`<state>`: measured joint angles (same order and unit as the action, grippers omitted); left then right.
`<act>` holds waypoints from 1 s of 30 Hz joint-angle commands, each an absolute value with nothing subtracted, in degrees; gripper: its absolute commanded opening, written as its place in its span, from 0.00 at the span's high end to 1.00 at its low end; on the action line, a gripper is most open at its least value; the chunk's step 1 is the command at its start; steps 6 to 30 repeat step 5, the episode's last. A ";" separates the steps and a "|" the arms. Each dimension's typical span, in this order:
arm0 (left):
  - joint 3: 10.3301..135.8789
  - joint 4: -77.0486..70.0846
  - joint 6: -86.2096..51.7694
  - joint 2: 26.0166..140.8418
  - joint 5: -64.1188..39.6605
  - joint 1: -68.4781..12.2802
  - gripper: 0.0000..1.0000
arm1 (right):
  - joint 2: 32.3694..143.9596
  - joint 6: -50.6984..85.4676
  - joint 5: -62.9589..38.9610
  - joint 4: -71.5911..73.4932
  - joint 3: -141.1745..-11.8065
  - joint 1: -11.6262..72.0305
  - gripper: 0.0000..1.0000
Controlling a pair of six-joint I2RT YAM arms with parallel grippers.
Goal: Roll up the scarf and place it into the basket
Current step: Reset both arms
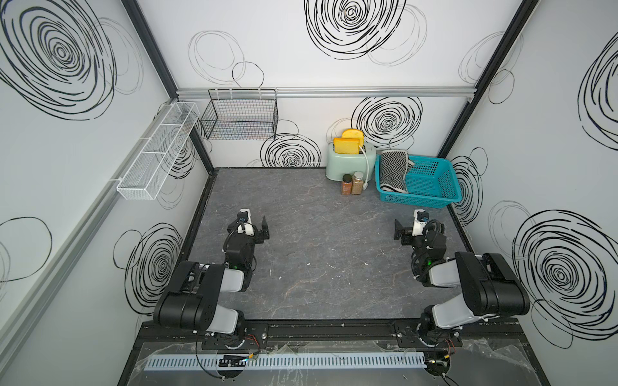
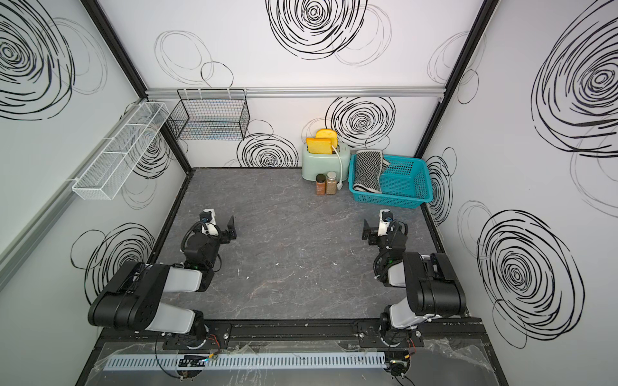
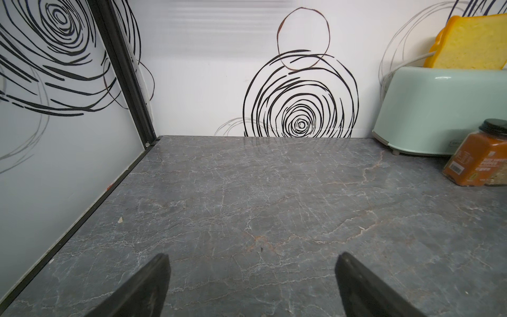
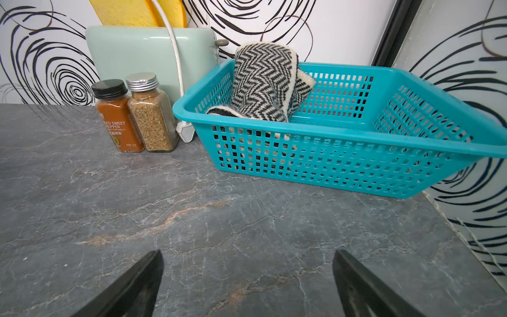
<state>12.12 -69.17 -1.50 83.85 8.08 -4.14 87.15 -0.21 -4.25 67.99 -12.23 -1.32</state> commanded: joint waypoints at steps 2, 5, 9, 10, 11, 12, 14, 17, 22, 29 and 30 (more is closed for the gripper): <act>11.62 -73.83 -0.35 83.95 9.05 -4.53 0.02 | 87.10 -0.07 -3.82 70.39 -13.01 -1.18 0.01; 11.52 -74.00 -0.36 83.85 9.05 -4.57 0.02 | 86.85 -0.02 -3.81 70.61 -12.71 -1.13 0.01; 11.52 -74.00 -0.36 83.85 9.05 -4.57 0.02 | 86.85 -0.02 -3.81 70.61 -12.71 -1.13 0.01; 11.52 -74.00 -0.36 83.85 9.05 -4.57 0.02 | 86.85 -0.02 -3.81 70.61 -12.71 -1.13 0.01; 11.52 -74.00 -0.36 83.85 9.05 -4.57 0.02 | 86.85 -0.02 -3.81 70.61 -12.71 -1.13 0.01; 11.52 -74.00 -0.36 83.85 9.05 -4.57 0.02 | 86.85 -0.02 -3.81 70.61 -12.71 -1.13 0.01; 11.52 -74.00 -0.36 83.85 9.05 -4.57 0.02 | 86.85 -0.02 -3.81 70.61 -12.71 -1.13 0.01; 11.52 -74.00 -0.36 83.85 9.05 -4.57 0.02 | 86.85 -0.02 -3.81 70.61 -12.71 -1.13 0.01; 11.52 -74.00 -0.36 83.85 9.05 -4.57 0.02 | 86.85 -0.02 -3.81 70.61 -12.71 -1.13 0.01; 11.52 -74.00 -0.36 83.85 9.05 -4.57 0.02 | 86.85 -0.02 -3.81 70.61 -12.71 -1.13 0.01; 11.52 -74.00 -0.36 83.85 9.05 -4.57 0.02 | 86.85 -0.02 -3.81 70.61 -12.71 -1.13 0.01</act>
